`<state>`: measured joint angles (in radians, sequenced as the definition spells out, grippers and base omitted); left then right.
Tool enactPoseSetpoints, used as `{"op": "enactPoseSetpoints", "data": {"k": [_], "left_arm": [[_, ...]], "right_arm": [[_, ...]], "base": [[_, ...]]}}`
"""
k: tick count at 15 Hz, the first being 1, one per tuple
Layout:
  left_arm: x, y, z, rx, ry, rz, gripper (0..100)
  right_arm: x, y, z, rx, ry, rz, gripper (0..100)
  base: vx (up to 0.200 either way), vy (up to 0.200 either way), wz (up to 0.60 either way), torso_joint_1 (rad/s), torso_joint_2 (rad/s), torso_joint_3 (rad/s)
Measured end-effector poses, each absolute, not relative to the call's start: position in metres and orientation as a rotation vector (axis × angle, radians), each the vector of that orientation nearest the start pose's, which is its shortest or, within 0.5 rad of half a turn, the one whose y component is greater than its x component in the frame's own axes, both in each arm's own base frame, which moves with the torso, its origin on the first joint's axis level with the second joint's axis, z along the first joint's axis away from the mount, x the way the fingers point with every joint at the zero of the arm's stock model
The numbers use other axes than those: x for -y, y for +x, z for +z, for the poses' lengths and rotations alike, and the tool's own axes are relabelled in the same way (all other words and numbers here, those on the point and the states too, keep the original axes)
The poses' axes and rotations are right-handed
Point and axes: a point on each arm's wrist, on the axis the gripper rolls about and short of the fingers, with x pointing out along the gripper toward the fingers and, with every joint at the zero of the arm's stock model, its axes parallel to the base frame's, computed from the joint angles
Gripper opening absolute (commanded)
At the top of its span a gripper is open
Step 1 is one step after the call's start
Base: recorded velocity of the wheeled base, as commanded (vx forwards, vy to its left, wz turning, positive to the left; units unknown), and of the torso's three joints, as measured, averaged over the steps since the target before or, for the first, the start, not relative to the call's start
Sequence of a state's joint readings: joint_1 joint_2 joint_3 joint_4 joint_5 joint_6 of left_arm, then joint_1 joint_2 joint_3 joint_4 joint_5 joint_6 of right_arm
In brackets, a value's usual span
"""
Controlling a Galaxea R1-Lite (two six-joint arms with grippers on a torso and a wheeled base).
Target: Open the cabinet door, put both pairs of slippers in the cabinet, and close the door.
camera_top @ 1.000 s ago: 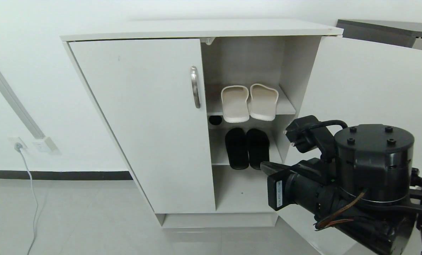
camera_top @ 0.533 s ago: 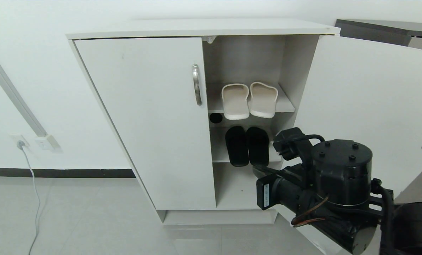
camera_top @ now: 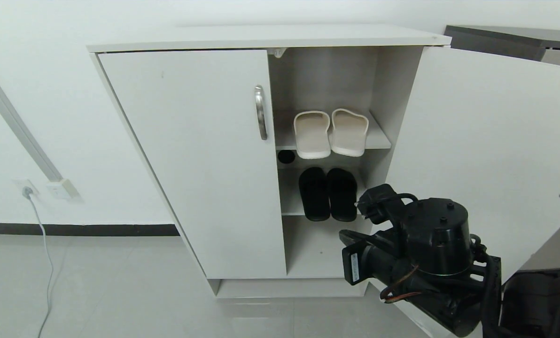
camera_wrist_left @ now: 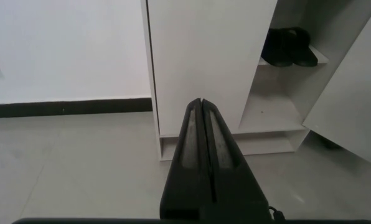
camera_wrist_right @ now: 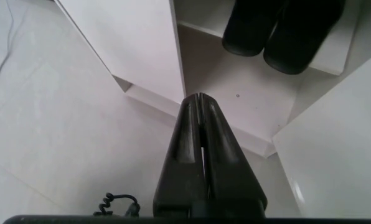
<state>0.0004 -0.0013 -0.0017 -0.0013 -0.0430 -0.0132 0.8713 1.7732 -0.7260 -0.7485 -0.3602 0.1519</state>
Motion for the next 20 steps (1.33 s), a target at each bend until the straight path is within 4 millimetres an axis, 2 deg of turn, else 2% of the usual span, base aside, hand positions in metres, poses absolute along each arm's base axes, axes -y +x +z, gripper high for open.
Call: {"op": "enactPoseSetpoints", "data": {"k": [8,11,20], "left_arm": [[0.001,-0.023,0.076,0.003,-0.015,-0.042,0],[0.001,-0.023,0.075,0.000,-0.015,-0.041,0],[0.001,-0.023,0.076,0.004,-0.015,-0.040,0]], "right_arm": [[-0.232,0.211,0.143,-0.305,-0.043,0.471,0],[-0.232,0.212,0.141,-0.309,-0.046,0.466,0],[-0.233,0.213,0.137,-0.318,-0.053,0.463,0]], "base": [[0.000,0.000,0.00,0.000,-0.02,-0.018],[0.000,0.000,0.00,0.012,-0.19,-0.326],[0.000,0.000,0.00,0.088,-0.48,-0.352]]}}
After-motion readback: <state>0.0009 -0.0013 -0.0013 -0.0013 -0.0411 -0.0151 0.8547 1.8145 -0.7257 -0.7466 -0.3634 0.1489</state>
